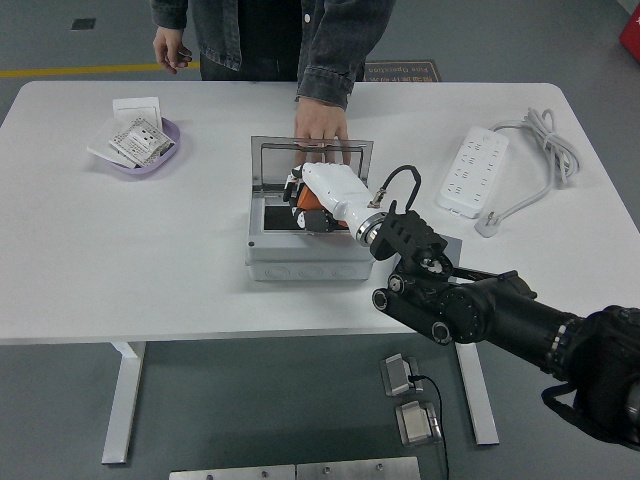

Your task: Pick up the cylinder from the cube,place it in the box,flap close box

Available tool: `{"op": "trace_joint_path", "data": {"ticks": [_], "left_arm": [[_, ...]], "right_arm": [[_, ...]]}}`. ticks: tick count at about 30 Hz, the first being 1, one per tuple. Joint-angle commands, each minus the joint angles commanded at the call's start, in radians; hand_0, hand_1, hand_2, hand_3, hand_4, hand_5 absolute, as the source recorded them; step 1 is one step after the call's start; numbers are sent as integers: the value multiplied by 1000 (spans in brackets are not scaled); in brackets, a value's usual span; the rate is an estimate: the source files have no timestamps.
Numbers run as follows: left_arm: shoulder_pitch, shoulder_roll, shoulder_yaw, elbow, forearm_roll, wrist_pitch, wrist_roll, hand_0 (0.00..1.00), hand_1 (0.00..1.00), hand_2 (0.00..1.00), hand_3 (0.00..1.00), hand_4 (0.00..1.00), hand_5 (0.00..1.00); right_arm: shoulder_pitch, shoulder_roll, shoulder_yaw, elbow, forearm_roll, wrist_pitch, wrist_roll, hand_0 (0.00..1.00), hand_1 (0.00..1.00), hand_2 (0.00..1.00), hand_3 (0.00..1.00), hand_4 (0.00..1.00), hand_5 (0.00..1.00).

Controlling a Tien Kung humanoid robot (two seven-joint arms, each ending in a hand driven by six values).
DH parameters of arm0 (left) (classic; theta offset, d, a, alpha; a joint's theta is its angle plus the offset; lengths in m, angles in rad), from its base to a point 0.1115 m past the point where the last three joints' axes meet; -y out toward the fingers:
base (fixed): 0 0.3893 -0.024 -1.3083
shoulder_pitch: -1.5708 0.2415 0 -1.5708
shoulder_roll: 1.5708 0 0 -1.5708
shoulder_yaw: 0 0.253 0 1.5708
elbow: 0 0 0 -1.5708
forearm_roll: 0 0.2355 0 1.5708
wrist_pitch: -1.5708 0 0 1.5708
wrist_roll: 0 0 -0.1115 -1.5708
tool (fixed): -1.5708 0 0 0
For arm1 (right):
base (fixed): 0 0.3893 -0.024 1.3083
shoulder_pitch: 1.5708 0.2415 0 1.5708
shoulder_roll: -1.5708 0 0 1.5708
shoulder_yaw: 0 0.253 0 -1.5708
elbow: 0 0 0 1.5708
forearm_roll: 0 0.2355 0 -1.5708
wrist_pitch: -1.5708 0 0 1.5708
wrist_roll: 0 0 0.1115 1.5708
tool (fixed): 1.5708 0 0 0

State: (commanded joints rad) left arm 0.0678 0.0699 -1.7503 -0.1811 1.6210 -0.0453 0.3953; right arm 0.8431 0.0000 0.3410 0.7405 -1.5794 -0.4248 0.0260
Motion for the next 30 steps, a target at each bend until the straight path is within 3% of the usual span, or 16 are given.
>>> {"op": "trace_joint_path", "data": {"ticks": [8, 9, 14, 15, 20, 21, 26, 27, 30], "left_arm": [[-1, -1, 1, 1, 3, -2, -1, 650, 666, 596, 642, 717, 405], [-1, -2, 1, 1, 3, -2, -1, 650, 666, 596, 642, 716, 404], [-3, -3, 5, 1, 1, -3, -2, 650, 666, 596, 642, 716, 404], [-3, -3, 6, 1, 2, -3, -3, 650, 666, 595, 642, 716, 402], [-4, -4, 11, 1, 2, -4, -4, 650, 666, 595, 642, 716, 402], [-4, -4, 10, 1, 4, -4, -4, 650, 666, 585, 641, 714, 399], [-3, -3, 10, 1, 8, -4, -5, 650, 666, 585, 641, 714, 399], [-3, -3, 10, 1, 9, -4, -5, 650, 666, 580, 636, 707, 393], [-3, -4, 12, 1, 11, -5, -5, 650, 666, 580, 636, 707, 393]], "right_arm": [[-7, 0, 19, -4, 34, 17, 38, 2, 104, 280, 293, 115, 76], [-7, 0, 21, -4, 35, 19, 40, 183, 264, 449, 648, 444, 285], [-8, 0, 30, -6, 35, 26, 50, 183, 264, 449, 648, 444, 285], [-8, 0, 33, -6, 34, 28, 52, 304, 340, 503, 675, 618, 388], [-7, 0, 44, -6, 18, 39, 55, 304, 340, 503, 675, 618, 388], [-7, 0, 46, -6, 14, 41, 55, 344, 345, 477, 693, 740, 451], [-8, 0, 56, -7, -3, 51, 55, 344, 345, 477, 693, 740, 451], [-8, 0, 57, -8, -7, 53, 55, 368, 341, 460, 713, 821, 475], [-9, 0, 61, -9, -18, 59, 53, 368, 341, 460, 713, 821, 475]]}}
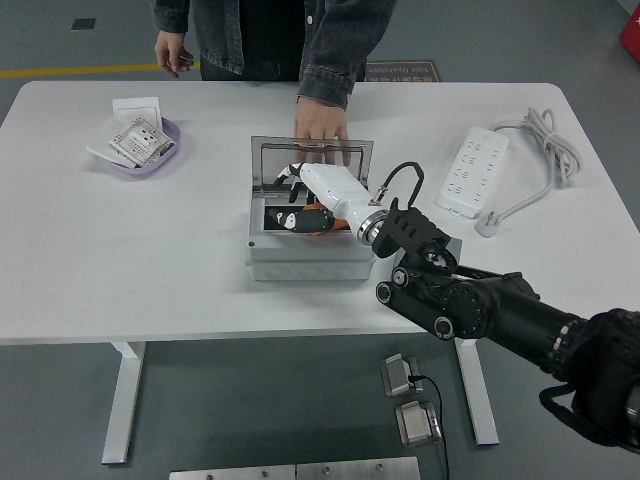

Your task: Pick up the cylinder from the cube,place it in the box,flap close box

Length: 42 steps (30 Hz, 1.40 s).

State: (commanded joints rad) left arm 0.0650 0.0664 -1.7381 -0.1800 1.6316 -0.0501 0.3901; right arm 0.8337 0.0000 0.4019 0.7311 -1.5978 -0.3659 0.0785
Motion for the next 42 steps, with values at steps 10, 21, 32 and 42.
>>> {"op": "trace_joint_path", "data": {"ticks": [10, 21, 32, 42], "left_arm": [[2, -3, 3, 0, 6, -4, -2, 648, 665, 565, 629, 697, 381], [5, -8, -5, 0, 22, -10, -1, 647, 663, 551, 621, 679, 367], [22, -17, 2, 0, 7, -7, -3, 644, 659, 548, 619, 663, 350], [17, -18, 0, 0, 9, -6, -7, 642, 658, 545, 617, 653, 337]], "right_arm": [[-5, 0, 8, 20, 6, 5, -4, 635, 474, 545, 733, 930, 487], [-12, 0, 33, 107, 47, 14, 3, 649, 473, 531, 732, 944, 509], [-81, -108, 134, 328, 145, 52, -35, 675, 482, 536, 735, 957, 522], [14, -167, 284, 366, 88, 94, -74, 634, 482, 566, 730, 963, 537]]}}
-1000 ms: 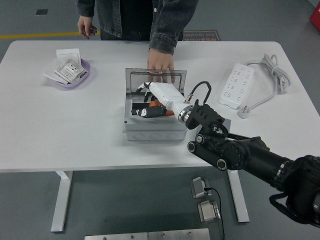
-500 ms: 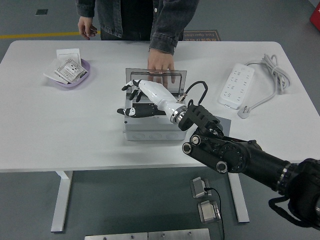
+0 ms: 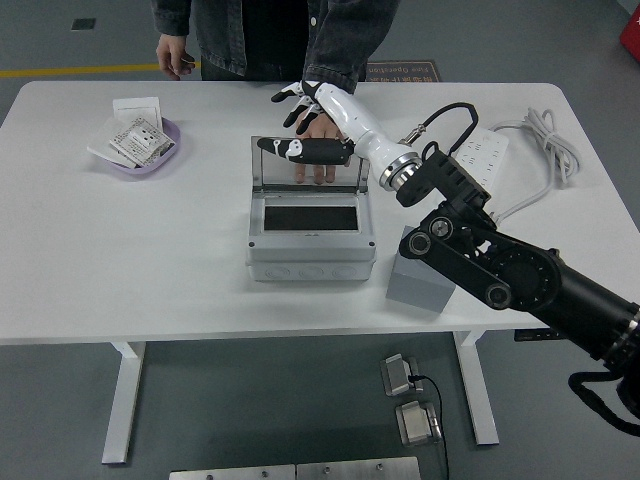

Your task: Pick up the cylinder from the cube,place it in the box,flap close box

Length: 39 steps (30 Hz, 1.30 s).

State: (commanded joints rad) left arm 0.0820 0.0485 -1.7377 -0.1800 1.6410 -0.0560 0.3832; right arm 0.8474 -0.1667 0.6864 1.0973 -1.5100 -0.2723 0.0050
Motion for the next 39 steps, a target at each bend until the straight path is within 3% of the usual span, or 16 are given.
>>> {"op": "trace_joint_path", "data": {"ticks": [8, 9, 14, 15, 19, 28, 39], "left_arm": [[-3, 2, -1, 0, 1, 0, 1, 641, 658, 548, 616, 651, 336], [-4, 2, -1, 0, 3, 0, 1, 641, 658, 547, 615, 650, 336], [-9, 2, -2, 0, 5, 2, -1, 641, 658, 547, 615, 650, 336], [-9, 2, -2, 0, 5, 2, -1, 641, 658, 547, 615, 650, 335], [-9, 2, -2, 0, 7, 2, -1, 641, 658, 547, 615, 650, 335], [-10, 0, -1, 0, 6, 2, -3, 640, 659, 548, 615, 652, 337], [-7, -4, 9, 0, -3, 2, -6, 640, 660, 548, 615, 655, 342]], "right_arm": [[83, 26, 8, -149, -16, 37, -14, 621, 505, 613, 719, 964, 541], [90, 32, 4, -168, -18, 42, -16, 608, 610, 672, 712, 965, 543], [109, 59, -16, -273, -16, 63, -27, 608, 610, 672, 712, 965, 543], [110, 62, -18, -292, -14, 66, -28, 642, 672, 725, 716, 965, 542], [106, 72, -30, -329, -9, 69, -29, 642, 672, 725, 716, 965, 542], [80, 74, -71, -320, -23, 62, -34, 667, 701, 735, 724, 948, 546], [37, 28, -110, -217, -51, 48, -46, 650, 697, 727, 722, 940, 550]]}}
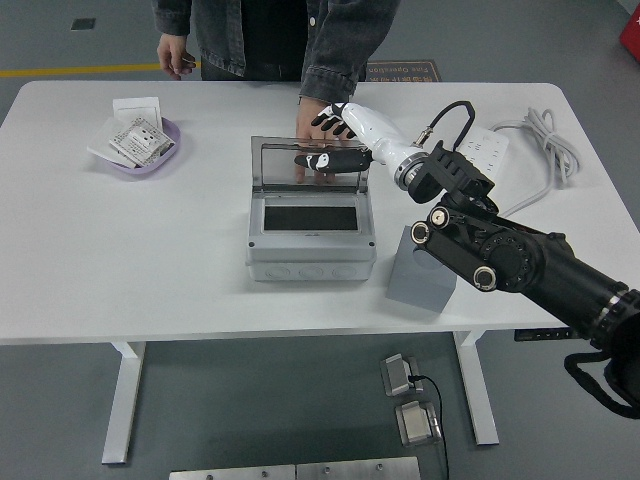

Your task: Pick up the cylinder from the cube,place it in the box,flap close box

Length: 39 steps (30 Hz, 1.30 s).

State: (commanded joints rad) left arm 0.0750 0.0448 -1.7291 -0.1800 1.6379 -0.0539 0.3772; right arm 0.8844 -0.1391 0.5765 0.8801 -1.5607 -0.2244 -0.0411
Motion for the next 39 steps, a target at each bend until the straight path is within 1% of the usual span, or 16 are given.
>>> {"op": "trace_joint_path", "data": {"ticks": [5, 6, 9, 11, 12, 18, 23, 24, 29, 33, 39], "left_arm": [[0, -1, 3, 0, -5, 1, -2, 640, 660, 548, 615, 655, 342], [0, -2, 4, 0, -6, 1, -2, 640, 660, 549, 616, 655, 343], [1, -2, 5, 0, -7, 1, -2, 640, 660, 549, 616, 655, 343], [2, -2, 6, 0, -9, 1, -2, 640, 660, 549, 616, 655, 343], [2, -2, 6, 0, -10, 1, -3, 639, 660, 549, 616, 656, 343], [3, -2, 7, 0, -7, 0, -3, 639, 660, 549, 616, 659, 346], [11, -4, 7, 0, 2, -3, -1, 639, 660, 549, 616, 659, 346], [12, -4, 7, 0, 3, -3, -1, 638, 660, 550, 616, 661, 348], [15, -5, 6, 0, 4, -3, -1, 638, 660, 550, 616, 661, 348], [15, -5, 9, 0, -1, -2, -2, 638, 660, 550, 616, 661, 348], [16, -7, 9, 0, 0, -2, -2, 638, 660, 551, 616, 662, 348]], "right_arm": [[-23, -32, -17, 69, 2, -10, -2, 650, 697, 727, 722, 940, 550], [-29, -38, -21, 83, 1, -11, -2, 627, 687, 726, 721, 938, 547], [-42, -54, -32, 118, 3, -14, -4, 627, 687, 726, 721, 938, 547], [-49, -61, -39, 136, 7, -16, -4, 627, 687, 726, 721, 938, 547], [-53, -65, -41, 143, 8, -17, -4, 606, 680, 725, 718, 934, 547], [-72, -85, -43, 190, -7, -23, -12, 598, 674, 724, 715, 933, 547], [-87, -108, -52, 252, -28, -25, -24, 598, 674, 724, 715, 933, 547], [-90, -111, -53, 263, -32, -25, -27, 572, 661, 724, 711, 929, 547], [-110, -132, -65, 328, -52, -27, -37, 572, 661, 724, 711, 929, 547], [-128, -141, -78, 360, -56, -31, -40, 571, 659, 723, 712, 922, 549], [-150, -149, -92, 380, -54, -35, -41, 556, 658, 723, 712, 920, 552]]}}
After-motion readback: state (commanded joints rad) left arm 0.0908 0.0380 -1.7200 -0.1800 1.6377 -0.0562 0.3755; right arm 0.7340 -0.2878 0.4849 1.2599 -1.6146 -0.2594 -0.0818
